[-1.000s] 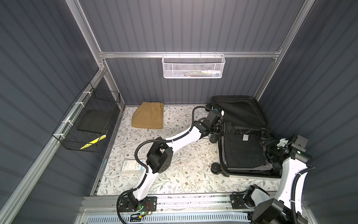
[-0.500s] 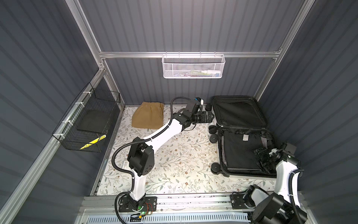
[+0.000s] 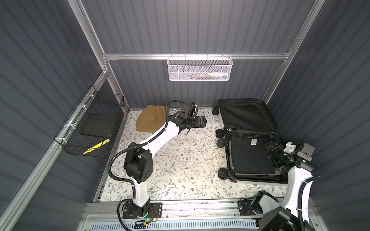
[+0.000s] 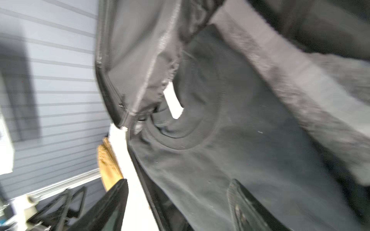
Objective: Pack the luggage
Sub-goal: 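Move the left gripper to the tan shorts while the right gripper withdraws from the suitcase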
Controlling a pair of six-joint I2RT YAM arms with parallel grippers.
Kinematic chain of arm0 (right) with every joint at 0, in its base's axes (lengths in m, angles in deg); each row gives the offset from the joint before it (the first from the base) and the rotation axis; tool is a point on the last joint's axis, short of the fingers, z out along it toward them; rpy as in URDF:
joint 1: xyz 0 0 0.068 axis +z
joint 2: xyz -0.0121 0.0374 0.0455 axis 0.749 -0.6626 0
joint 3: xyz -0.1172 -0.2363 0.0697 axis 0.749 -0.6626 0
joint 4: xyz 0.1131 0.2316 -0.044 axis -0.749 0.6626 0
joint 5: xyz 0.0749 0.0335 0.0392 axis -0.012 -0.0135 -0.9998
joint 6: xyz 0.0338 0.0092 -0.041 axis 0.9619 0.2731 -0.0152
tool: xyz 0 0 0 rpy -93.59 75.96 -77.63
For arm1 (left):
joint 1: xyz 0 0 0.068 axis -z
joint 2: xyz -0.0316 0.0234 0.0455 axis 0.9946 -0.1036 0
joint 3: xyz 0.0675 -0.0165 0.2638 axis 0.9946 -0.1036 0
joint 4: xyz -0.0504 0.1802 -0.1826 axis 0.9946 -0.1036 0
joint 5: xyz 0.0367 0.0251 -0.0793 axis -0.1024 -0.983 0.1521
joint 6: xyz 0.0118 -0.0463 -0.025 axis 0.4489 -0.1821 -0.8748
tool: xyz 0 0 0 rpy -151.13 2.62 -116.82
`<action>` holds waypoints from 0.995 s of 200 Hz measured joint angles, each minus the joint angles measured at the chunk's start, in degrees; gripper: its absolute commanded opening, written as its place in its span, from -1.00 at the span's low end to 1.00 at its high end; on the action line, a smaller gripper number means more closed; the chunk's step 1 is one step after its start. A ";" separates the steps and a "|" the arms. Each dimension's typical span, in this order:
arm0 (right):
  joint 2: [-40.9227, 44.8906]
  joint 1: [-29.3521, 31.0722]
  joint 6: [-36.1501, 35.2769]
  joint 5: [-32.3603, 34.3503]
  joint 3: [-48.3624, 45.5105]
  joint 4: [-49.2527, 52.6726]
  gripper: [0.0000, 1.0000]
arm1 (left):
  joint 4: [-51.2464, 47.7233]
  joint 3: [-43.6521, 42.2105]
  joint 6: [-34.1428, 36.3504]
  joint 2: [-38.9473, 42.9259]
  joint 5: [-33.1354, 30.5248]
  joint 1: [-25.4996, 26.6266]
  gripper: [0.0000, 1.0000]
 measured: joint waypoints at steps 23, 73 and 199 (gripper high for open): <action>3.58 3.04 6.05 -2.49 -4.63 -6.91 0.59 | -1.36 0.52 2.12 -1.66 -2.03 -4.26 1.00; 3.23 23.61 12.24 1.16 -3.58 -14.36 0.57 | -4.57 4.04 6.75 -11.85 -5.57 -14.38 0.99; -14.27 57.18 12.76 15.30 8.52 -19.43 0.56 | -10.49 16.13 12.76 -26.40 -8.00 -22.01 1.00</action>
